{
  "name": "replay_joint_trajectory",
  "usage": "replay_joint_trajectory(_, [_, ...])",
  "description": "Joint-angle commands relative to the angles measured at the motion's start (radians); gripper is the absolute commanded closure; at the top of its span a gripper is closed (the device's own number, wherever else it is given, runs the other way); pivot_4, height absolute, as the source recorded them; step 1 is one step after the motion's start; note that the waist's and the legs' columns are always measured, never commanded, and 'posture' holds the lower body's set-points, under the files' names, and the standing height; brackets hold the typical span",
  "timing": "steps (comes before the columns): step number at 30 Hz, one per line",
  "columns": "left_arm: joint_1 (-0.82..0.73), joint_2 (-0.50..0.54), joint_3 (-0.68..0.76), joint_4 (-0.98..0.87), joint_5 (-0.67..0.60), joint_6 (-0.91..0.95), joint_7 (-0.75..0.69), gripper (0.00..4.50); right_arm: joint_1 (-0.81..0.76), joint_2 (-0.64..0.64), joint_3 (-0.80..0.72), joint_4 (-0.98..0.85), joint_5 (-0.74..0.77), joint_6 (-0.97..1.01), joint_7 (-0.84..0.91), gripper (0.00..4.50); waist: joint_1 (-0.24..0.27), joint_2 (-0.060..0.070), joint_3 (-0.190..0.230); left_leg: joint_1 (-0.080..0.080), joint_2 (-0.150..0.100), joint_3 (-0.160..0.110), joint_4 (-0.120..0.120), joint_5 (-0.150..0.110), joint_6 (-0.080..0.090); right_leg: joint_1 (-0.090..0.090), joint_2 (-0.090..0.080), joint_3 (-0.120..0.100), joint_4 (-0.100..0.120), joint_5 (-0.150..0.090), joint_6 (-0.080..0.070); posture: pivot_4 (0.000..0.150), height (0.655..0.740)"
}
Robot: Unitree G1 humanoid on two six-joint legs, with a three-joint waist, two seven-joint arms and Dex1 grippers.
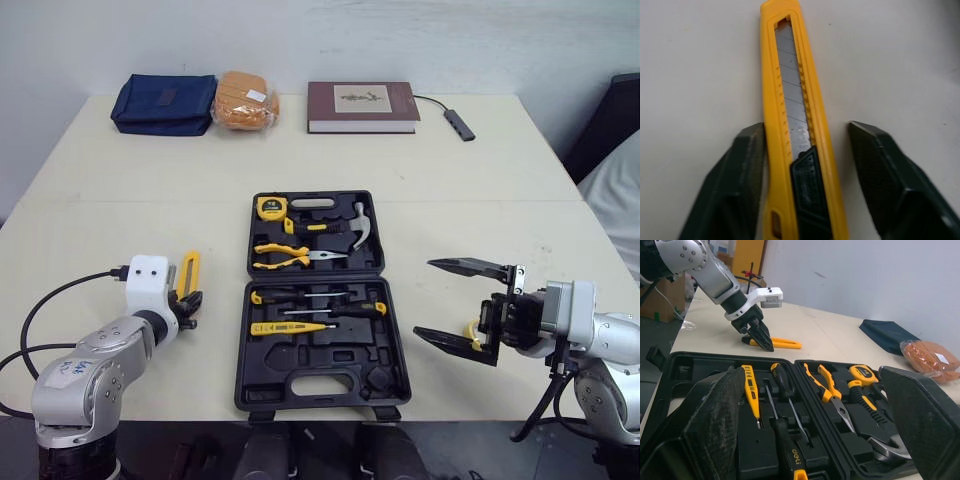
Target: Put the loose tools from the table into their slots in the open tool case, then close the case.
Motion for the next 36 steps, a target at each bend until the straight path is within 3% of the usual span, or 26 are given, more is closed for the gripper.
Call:
replay_joint_trajectory(1, [0.036,-0.009,0.01,0.085,0.064,-0.011,0.011,3.38,0.009,-0.001,-0.021,0.003,-0.014,-0.033,0.007,0.0,-0.002,0.002,-0.001,0.001,0.0,0.0,0.0,0.0,0.0,0.0,0.0,0.0,0.0,0.0,0.0,0.15,0.74])
replay_joint_trajectory(10, [0.039,-0.02,0.037,0.102,0.092,-0.176,-0.03,3.38,0.005,-0.007,-0.023,0.002,-0.032,-0.035,-0.012,0.0,-0.003,0.006,-0.003,0.002,0.0,0.002,-0.001,0.0,0.0,0.0,0.0,0.002,0.001,0.0,0.0,0.15,0.74])
replay_joint_trajectory(15, [0.016,0.012,0.067,0.105,0.041,-0.441,-0.228,3.38,-0.006,-0.021,-0.028,-0.009,-0.044,-0.023,-0.031,0.0,-0.001,0.001,-0.001,0.0,0.001,0.002,-0.001,0.0,0.0,-0.002,0.0,0.001,0.0,0.0,0.0,0.15,0.74])
replay_joint_trajectory(22, [0.002,0.136,-0.009,0.117,-0.027,-0.727,-0.644,3.38,-0.003,-0.07,-0.054,-0.023,-0.052,-0.03,-0.027,0.0,-0.001,-0.001,0.0,-0.003,0.0,0.002,-0.001,-0.003,0.001,-0.002,-0.001,0.0,-0.006,0.0,0.0,0.15,0.74])
replay_joint_trajectory(28, [-0.198,0.276,-0.224,0.058,-0.155,-0.667,-0.991,3.38,0.096,-0.069,-0.093,-0.034,-0.054,-0.035,-0.025,0.0,0.002,-0.002,0.001,-0.006,0.0,0.0,0.0,-0.003,0.002,-0.002,0.0,-0.003,-0.008,0.0,0.0,0.15,0.74])
replay_joint_trajectory(31, [-0.246,0.323,-0.304,0.042,-0.168,-0.643,-1.079,3.38,0.125,-0.066,-0.1,-0.04,-0.05,-0.036,-0.032,0.0,-0.006,-0.001,0.002,-0.005,-0.001,0.001,0.0,-0.002,0.003,-0.001,0.0,-0.002,-0.008,0.001,0.002,0.15,0.74])
replay_joint_trajectory(36, [-0.344,0.414,-0.54,0.035,-0.039,-0.586,-1.175,3.38,0.211,-0.066,-0.119,-0.055,-0.038,-0.051,-0.002,0.0,-0.007,-0.001,0.003,-0.003,0.003,0.003,0.0,0.001,0.005,-0.001,0.007,0.001,-0.007,0.001,0.001,0.15,0.74])
